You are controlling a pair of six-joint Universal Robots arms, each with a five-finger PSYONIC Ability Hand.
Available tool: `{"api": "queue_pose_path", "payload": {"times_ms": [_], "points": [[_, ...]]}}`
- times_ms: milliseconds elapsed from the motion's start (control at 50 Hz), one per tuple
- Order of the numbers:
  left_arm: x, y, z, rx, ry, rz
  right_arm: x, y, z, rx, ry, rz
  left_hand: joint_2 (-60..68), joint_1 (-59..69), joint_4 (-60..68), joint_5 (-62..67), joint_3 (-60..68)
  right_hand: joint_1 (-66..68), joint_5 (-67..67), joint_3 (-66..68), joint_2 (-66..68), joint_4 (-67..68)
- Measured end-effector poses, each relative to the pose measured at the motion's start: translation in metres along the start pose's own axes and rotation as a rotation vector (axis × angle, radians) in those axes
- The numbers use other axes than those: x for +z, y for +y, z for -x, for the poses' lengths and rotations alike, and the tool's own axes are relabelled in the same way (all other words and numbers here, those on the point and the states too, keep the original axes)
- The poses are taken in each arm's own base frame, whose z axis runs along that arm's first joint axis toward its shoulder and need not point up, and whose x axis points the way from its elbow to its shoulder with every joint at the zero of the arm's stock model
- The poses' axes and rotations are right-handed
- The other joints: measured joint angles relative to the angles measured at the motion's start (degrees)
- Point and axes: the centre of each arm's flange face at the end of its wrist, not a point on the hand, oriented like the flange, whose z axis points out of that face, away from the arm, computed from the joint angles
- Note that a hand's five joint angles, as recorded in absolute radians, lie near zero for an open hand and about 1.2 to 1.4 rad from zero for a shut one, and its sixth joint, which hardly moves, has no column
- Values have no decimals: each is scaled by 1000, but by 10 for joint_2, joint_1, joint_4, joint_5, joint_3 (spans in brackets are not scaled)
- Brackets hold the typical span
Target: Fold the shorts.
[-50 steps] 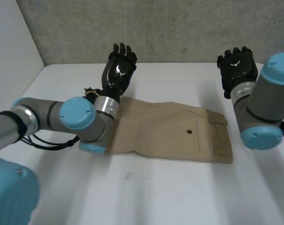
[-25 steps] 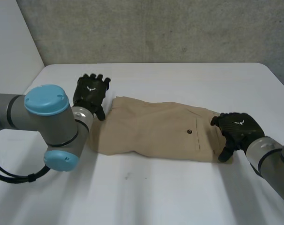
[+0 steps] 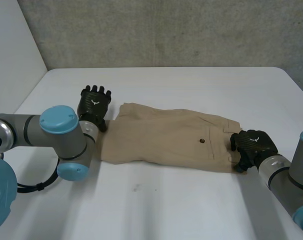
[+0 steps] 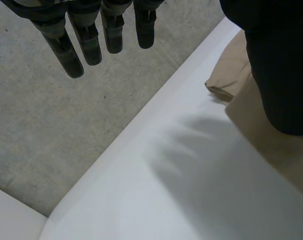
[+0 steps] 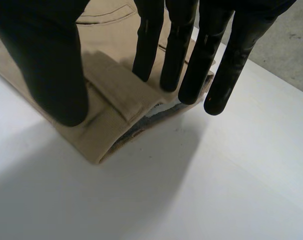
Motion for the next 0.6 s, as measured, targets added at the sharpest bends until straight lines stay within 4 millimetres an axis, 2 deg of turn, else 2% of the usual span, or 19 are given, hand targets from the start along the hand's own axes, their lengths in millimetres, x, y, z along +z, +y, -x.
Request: {"api": "queue_pose_path", "payload": {"times_ms": [100,140,280,380,480,560,600], "points": [[-2,-1,2,7,-5,1,3,0,-1,-3,9,-14,0,0,0,0,0,114,162,178,177,181],[-4,-3,3,6,-5,1,4,0,-2,-4,13,-16,0,0,0,0,0,132,190,208,200,212],[-11,-16,11,-2,-12,-11,4,-2,-11,-16,52,-17,0,0,0,0,0,134,193,214,202,219],[-20,-32,25,-11,-31,-30,0,-10,-29,-79,111,-25,0,0,0,0,0,134,195,214,202,219],[-34,-46,51,-31,-69,-32,-4,-20,-62,-256,195,8,0,0,0,0,0,155,214,214,202,219],[-43,-51,63,-48,-81,-21,-4,-31,-71,-368,209,27,0,0,0,0,0,165,218,214,204,219],[-51,-54,69,-65,-85,-13,-4,-47,-64,-442,186,8,0,0,0,0,0,165,221,214,204,220]]}}
